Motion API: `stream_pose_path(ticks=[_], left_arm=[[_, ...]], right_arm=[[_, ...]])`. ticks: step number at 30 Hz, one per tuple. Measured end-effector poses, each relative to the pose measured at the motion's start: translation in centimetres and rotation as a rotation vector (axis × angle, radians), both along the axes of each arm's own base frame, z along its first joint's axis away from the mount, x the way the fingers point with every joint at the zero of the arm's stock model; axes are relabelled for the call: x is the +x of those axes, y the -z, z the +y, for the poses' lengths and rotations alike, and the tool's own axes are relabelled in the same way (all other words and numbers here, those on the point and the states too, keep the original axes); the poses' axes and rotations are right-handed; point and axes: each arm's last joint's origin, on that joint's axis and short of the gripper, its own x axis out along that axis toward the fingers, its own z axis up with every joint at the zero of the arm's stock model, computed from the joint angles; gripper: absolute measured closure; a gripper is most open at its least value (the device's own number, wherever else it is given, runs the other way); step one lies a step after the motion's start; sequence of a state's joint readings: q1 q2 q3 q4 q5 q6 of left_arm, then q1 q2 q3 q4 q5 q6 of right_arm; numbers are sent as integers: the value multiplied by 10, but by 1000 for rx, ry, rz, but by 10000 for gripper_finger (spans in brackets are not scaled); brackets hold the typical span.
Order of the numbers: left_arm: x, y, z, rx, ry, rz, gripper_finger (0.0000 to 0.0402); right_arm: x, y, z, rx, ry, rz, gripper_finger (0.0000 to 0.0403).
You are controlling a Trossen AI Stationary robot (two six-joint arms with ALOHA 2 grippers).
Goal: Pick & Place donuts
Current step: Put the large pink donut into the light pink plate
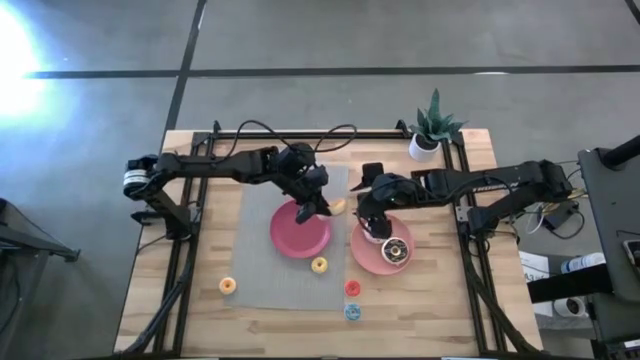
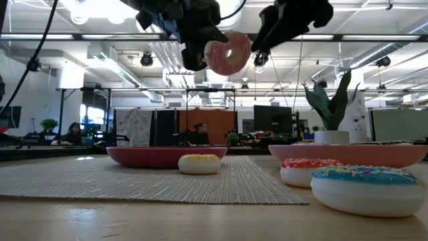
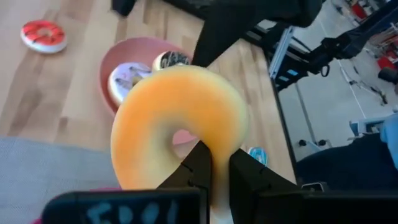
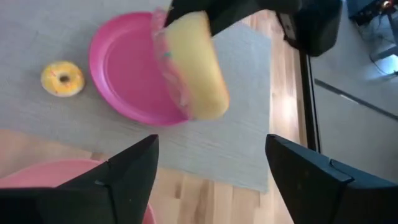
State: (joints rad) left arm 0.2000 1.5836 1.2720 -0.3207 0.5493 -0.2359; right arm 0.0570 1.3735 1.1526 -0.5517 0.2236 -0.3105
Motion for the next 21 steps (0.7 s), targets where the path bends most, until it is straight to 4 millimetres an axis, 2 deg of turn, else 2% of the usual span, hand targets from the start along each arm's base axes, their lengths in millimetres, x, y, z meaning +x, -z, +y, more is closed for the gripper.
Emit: stream_pose_path(ticks=[11, 21], left_arm=[[13, 4, 3, -20, -13, -46, 394], [16, -1, 3, -30, -15, -82, 394]], right_arm=[[5, -4, 2, 21, -57, -61, 121], [10, 4, 4, 92, -74, -33, 182]])
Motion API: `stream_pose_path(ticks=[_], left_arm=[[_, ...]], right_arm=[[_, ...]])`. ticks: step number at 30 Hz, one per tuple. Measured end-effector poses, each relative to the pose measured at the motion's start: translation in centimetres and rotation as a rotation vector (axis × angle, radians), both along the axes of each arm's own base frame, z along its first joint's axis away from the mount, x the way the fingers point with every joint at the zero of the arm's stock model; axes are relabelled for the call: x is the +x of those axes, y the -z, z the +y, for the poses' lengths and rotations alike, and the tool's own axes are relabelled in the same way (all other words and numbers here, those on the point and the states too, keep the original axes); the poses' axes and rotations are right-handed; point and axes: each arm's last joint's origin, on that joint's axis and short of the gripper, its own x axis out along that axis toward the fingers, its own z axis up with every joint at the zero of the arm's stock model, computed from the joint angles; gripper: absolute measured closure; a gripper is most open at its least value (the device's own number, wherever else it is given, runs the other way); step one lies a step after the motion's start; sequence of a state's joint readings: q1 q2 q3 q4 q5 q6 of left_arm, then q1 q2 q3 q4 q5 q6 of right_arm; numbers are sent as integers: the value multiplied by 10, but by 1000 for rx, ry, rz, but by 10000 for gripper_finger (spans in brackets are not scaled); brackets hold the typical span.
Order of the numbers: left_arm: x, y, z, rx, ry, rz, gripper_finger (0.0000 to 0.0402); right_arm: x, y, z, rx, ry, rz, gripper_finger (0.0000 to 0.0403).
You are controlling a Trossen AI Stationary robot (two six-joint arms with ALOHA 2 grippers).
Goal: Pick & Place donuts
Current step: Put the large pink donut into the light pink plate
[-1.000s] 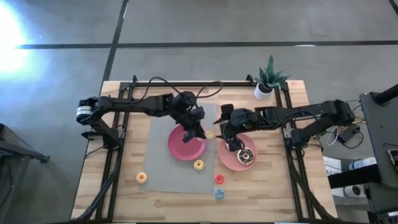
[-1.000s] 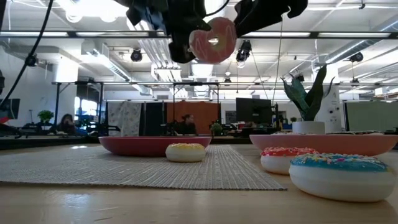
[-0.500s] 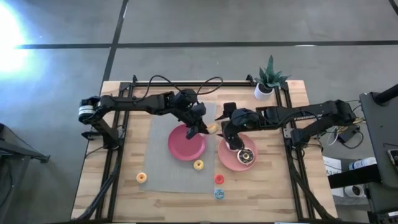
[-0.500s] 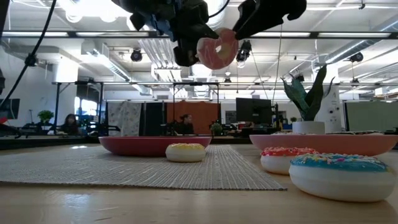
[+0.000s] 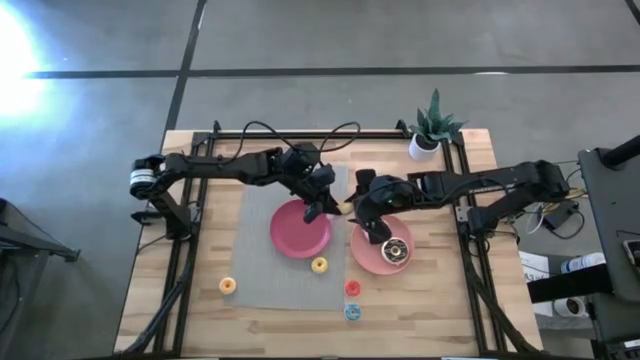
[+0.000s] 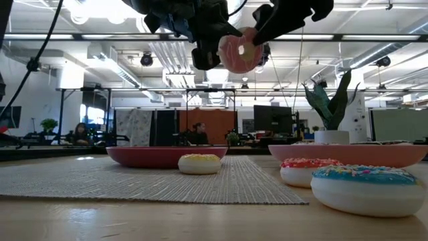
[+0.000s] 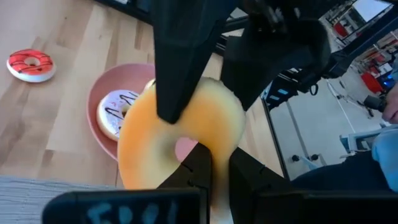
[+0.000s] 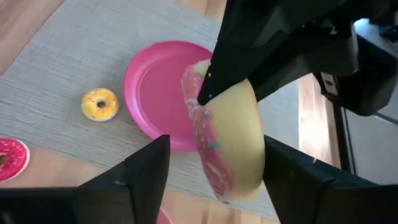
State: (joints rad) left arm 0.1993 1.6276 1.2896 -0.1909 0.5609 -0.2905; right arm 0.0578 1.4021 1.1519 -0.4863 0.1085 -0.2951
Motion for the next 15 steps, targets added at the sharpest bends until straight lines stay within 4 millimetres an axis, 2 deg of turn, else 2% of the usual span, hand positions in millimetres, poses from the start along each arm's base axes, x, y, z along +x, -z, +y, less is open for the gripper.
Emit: stream_pose_path(ticks=[9, 12, 15], left_arm=[[2, 0, -11, -59, 6, 21, 390], [2, 0, -13, -90, -26, 41, 365], [3, 0, -13, -83, -66, 49, 324]], right_arm=[[3, 4, 0, 11, 24, 14, 251], [2, 5, 0, 35, 47, 19, 284], [1, 7, 0, 74, 88, 36, 319]])
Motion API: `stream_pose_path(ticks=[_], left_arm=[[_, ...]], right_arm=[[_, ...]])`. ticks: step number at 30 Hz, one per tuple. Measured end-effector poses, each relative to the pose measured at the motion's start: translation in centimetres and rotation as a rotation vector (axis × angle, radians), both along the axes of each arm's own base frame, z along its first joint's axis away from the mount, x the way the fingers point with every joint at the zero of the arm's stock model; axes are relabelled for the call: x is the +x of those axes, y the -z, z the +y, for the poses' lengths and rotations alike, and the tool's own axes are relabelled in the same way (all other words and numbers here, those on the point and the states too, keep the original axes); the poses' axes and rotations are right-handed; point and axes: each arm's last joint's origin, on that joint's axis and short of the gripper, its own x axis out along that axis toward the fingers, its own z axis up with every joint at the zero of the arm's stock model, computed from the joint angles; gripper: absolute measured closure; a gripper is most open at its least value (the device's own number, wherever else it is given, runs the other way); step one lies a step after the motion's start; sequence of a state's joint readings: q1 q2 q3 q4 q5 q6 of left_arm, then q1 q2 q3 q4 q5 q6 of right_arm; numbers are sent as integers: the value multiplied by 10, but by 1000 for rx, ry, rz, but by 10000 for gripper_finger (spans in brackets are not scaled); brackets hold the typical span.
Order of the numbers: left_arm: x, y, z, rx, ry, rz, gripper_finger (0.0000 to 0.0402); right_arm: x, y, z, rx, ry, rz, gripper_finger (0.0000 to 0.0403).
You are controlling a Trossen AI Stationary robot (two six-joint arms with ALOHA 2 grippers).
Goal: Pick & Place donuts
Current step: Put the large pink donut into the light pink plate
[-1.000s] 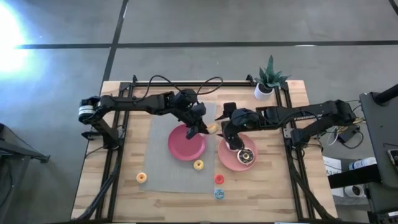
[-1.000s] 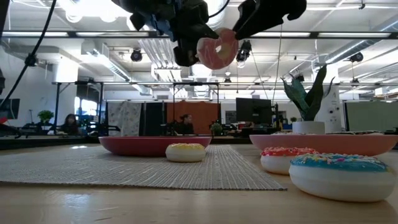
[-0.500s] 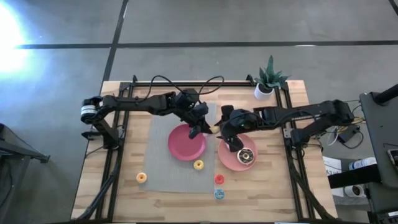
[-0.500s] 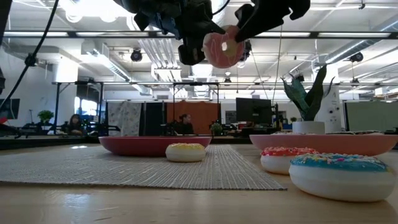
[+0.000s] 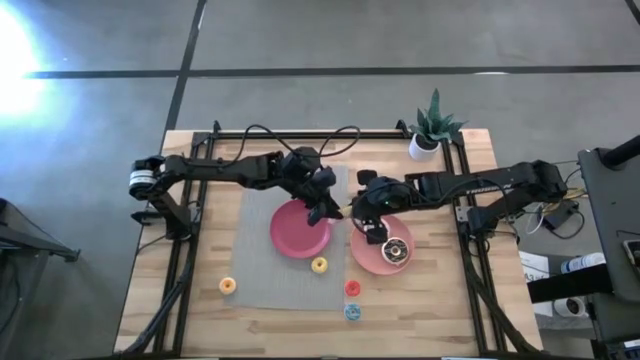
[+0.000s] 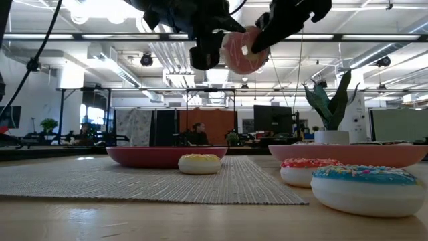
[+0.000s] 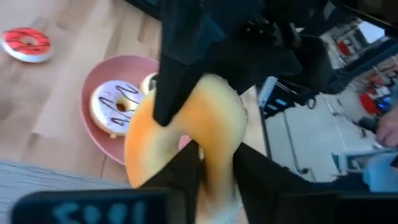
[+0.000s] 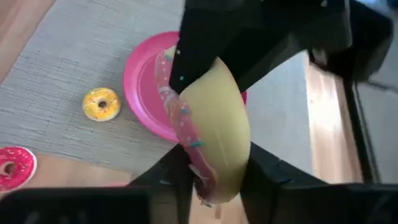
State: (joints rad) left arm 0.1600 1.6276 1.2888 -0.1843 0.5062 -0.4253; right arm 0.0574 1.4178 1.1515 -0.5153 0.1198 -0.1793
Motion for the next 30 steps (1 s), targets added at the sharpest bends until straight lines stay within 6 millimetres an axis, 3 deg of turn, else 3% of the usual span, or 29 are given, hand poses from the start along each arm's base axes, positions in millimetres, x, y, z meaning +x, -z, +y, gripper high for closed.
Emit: stream_pose_path(ticks=[6, 12, 16, 20, 30], left_arm=[[-6, 2, 2, 68, -105, 78, 247], [-17, 8, 1, 114, -106, 184, 230], [-19, 10, -3, 116, -88, 218, 230], [-19, 10, -10, 137, -62, 221, 230], [-32, 20, -31, 333, -108, 401, 229]], right_arm=[[-13, 12, 1, 180, 87, 176, 372], [-31, 41, -4, 463, 241, 393, 381], [-38, 75, -5, 741, 361, 543, 377], [-36, 100, -4, 873, 532, 571, 365], [-25, 117, -1, 1080, 651, 632, 316]])
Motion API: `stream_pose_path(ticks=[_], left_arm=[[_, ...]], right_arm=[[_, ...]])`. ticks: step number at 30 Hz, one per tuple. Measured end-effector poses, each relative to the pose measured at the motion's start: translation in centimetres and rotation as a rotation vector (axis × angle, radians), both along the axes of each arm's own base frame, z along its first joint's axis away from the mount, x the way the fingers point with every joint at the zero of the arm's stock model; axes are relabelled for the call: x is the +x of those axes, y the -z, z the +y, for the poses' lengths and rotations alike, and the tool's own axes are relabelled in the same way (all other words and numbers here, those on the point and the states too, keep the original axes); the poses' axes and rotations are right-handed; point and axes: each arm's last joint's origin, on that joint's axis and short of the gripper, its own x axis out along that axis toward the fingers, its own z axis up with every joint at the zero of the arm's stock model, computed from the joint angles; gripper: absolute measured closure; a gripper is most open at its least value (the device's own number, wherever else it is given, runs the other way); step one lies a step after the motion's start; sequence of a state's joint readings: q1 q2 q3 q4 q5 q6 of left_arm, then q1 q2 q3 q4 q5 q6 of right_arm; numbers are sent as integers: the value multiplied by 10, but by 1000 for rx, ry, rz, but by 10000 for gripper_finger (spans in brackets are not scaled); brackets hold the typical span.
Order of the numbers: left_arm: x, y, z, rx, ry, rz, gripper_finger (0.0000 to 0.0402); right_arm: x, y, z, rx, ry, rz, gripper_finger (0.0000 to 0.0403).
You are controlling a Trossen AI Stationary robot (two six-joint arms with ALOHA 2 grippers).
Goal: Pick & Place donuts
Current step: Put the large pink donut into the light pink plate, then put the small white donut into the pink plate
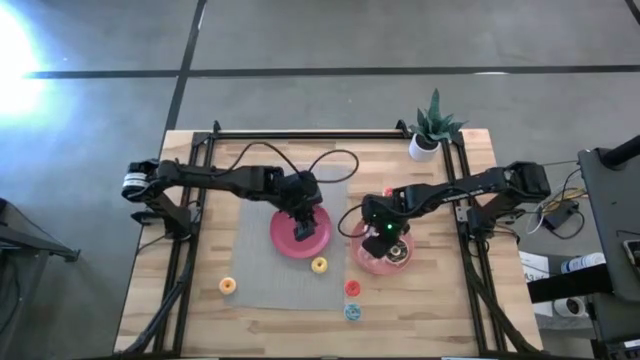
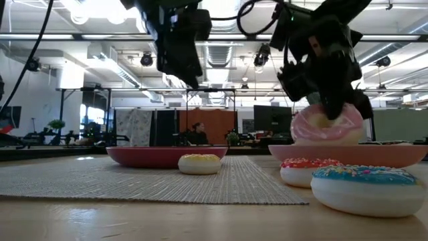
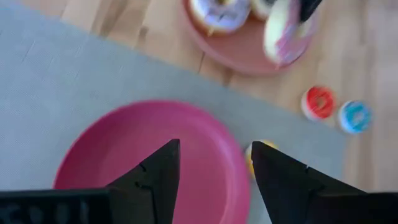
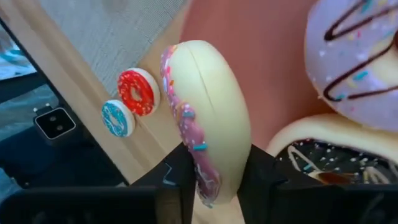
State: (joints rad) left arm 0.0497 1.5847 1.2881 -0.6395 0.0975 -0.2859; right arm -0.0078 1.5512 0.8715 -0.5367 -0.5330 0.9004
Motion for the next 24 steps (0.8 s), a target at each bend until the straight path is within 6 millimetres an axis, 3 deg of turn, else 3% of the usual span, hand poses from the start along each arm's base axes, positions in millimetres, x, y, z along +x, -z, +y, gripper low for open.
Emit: stream_pose_path(ticks=[6, 12, 24], left_arm=[[-6, 5, -9, 66, -7, 74, 229], [-16, 15, -15, 81, -3, 113, 229], [-62, 21, -14, 112, -79, 101, 229]], right_arm=[[2, 16, 1, 25, 30, 93, 287], [7, 17, 0, 20, 48, 131, 252], [6, -21, -6, -237, -1, 222, 180]])
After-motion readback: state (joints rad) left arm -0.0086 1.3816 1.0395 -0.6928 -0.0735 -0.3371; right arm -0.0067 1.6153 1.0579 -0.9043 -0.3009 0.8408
